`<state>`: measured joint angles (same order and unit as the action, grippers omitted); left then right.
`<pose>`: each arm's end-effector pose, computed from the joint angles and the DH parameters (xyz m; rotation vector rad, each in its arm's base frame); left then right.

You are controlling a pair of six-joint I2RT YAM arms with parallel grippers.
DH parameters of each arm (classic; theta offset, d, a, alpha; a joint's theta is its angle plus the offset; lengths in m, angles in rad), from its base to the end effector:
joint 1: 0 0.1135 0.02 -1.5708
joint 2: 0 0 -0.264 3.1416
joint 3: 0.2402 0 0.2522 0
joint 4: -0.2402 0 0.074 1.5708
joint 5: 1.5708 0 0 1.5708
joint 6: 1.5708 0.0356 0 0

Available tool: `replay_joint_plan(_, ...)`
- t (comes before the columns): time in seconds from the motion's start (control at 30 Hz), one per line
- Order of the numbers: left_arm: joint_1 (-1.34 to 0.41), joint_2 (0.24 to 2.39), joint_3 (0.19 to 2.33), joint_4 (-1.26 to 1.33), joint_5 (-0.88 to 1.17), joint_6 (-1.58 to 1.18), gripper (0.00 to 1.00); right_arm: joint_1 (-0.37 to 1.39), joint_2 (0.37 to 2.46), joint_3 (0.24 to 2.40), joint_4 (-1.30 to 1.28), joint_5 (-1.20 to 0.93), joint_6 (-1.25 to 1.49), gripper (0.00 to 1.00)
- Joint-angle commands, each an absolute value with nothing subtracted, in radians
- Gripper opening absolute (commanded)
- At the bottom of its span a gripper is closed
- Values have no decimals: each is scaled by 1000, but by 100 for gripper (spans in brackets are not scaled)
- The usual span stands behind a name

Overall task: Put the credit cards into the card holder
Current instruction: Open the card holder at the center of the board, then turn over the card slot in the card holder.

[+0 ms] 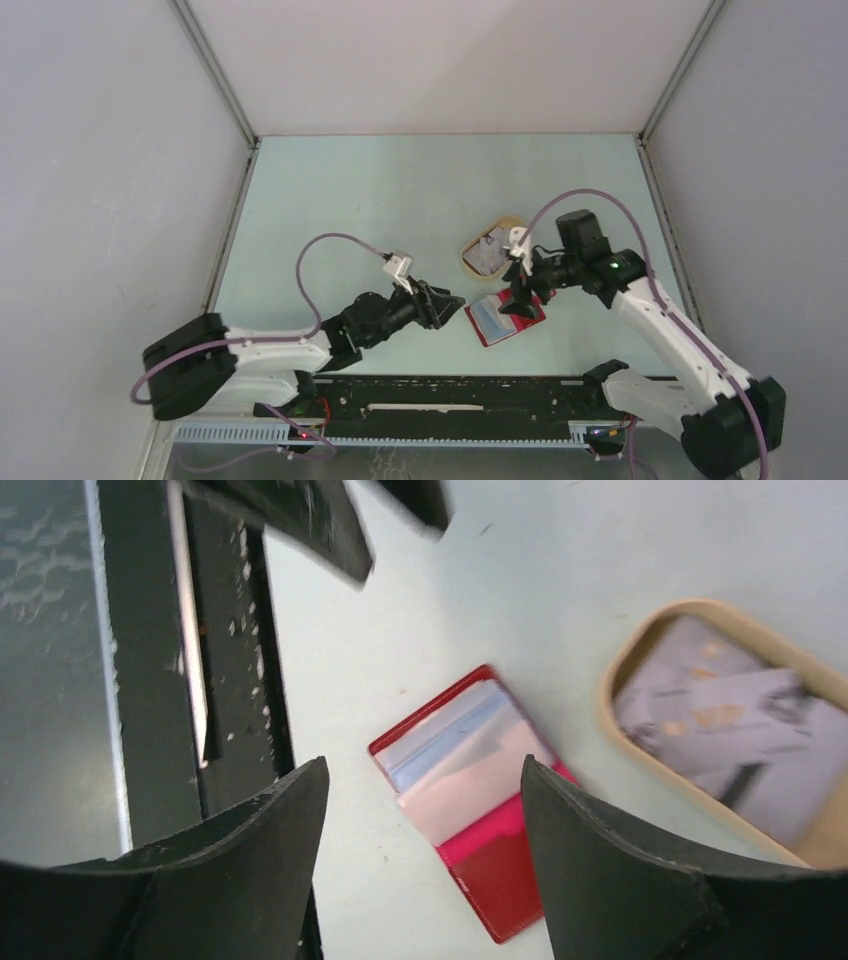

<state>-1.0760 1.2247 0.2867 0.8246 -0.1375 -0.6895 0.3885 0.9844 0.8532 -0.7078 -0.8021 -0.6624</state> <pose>0.1146 -0.2021 0.1874 0.2412 1.8184 -1.1823 0.1667 0.0959 0.2874 -1.4123 1.7234 0.8088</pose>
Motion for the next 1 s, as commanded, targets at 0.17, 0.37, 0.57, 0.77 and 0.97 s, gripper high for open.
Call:
replay_joint_plan(0.17, -1078, 847, 168, 692, -357, -484, 92, 688, 1041, 790, -760, -720, -885, 66)
replay_joint_plan(0.37, -1071, 763, 137, 622, -338, -494, 100, 868, 1230, 787, -706, -455, -864, 45)
replay_joint_plan(0.57, -1069, 767, 102, 613, -399, -537, 100, 924, 1322, 787, -654, -328, -831, 41)
replay_joint_plan(0.77, -1068, 771, 84, 612, -416, -559, 100, 927, 1356, 787, -628, -236, -810, 48)
replay_joint_plan(0.97, -1068, 812, 87, 625, -411, -575, 100, 921, 1387, 797, -629, -192, -787, 51)
